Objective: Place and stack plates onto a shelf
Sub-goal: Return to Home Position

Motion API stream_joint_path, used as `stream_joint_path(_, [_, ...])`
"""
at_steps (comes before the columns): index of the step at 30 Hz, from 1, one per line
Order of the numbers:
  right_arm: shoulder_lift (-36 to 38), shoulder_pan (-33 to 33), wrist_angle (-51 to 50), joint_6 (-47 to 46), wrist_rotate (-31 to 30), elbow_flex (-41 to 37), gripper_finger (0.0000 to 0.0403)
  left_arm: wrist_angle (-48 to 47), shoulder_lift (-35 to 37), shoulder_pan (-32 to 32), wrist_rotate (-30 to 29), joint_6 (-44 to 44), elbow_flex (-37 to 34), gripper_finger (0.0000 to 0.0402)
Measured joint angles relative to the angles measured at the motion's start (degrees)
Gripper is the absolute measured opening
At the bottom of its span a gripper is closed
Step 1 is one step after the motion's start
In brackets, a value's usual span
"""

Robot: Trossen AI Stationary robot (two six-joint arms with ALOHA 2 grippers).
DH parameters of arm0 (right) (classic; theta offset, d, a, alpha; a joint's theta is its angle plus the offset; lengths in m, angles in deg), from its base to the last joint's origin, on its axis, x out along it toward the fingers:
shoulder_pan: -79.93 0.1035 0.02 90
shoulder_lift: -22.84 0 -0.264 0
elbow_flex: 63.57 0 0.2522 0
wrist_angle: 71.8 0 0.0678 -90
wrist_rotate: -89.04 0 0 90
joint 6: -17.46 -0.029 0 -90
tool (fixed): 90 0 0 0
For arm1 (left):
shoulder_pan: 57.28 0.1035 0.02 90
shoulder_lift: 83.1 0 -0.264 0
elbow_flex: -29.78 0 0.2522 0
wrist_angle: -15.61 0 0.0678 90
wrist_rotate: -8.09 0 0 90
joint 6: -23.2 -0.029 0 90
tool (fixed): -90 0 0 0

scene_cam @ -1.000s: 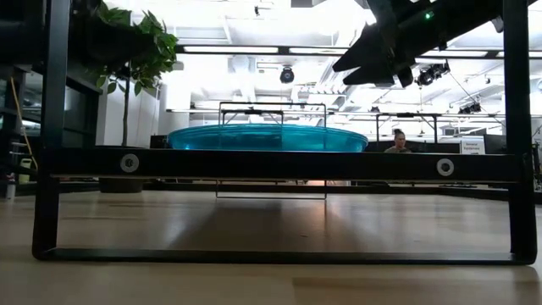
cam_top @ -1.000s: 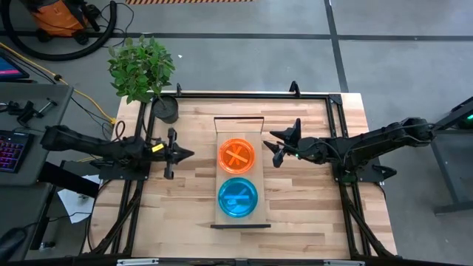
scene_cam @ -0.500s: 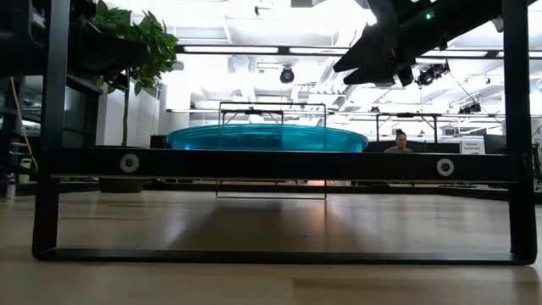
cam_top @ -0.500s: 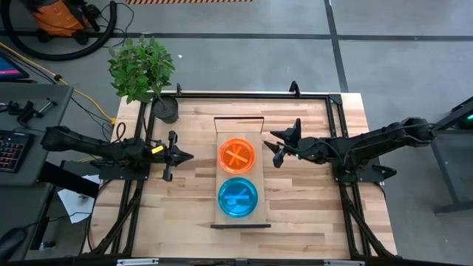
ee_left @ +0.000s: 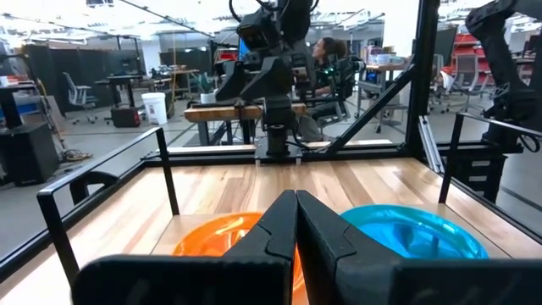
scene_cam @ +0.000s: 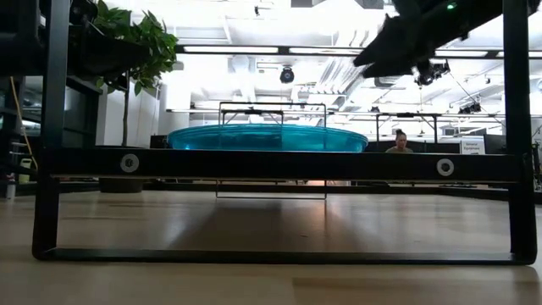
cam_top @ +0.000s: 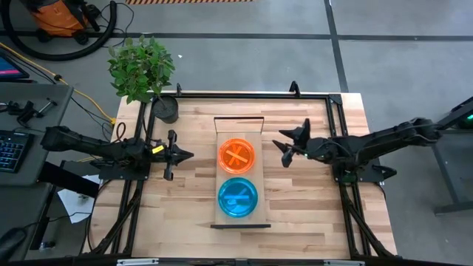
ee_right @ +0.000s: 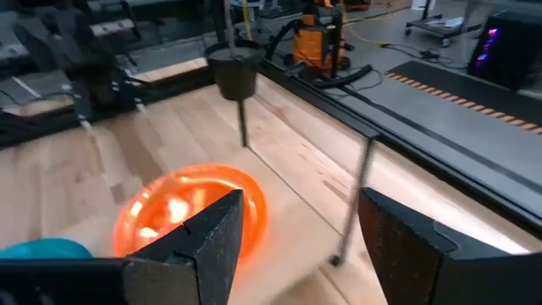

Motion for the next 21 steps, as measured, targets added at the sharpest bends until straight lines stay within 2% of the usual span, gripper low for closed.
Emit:
stream_joint_path(5, [7.24, 2.03, -5.59, -3.26, -4.65, -3.27, 0.0216, -0.02, 0.0, 0.0, -0.11, -0.02, 0.0, 0.0])
stream_joint_path(12, [18.65, 2.48, -5.66, -7.04, -4.11, -10.43, 0.0216, 0.02, 0.0, 0.0, -0.44, -0.04, 0.01, 0.0])
stream_joint_path(15, [21.53, 1.44, -3.29, -5.26, -3.58, -11.52, 0.0214, 0.04, 0.0, 0.0, -0.44, -0.04, 0.02, 0.0])
stream_joint_path(18, [22.81, -0.52, 0.31, -0.97, 0.44, -11.52, 0.0197, 0.04, 0.0, 0.0, -0.72, -0.04, 0.02, 0.0])
stream_joint_path(21, [23.03, -2.63, 1.47, 1.37, 3.58, -11.52, 0.0154, 0.04, 0.0, 0.0, -1.39, -0.04, 0.02, 0.0])
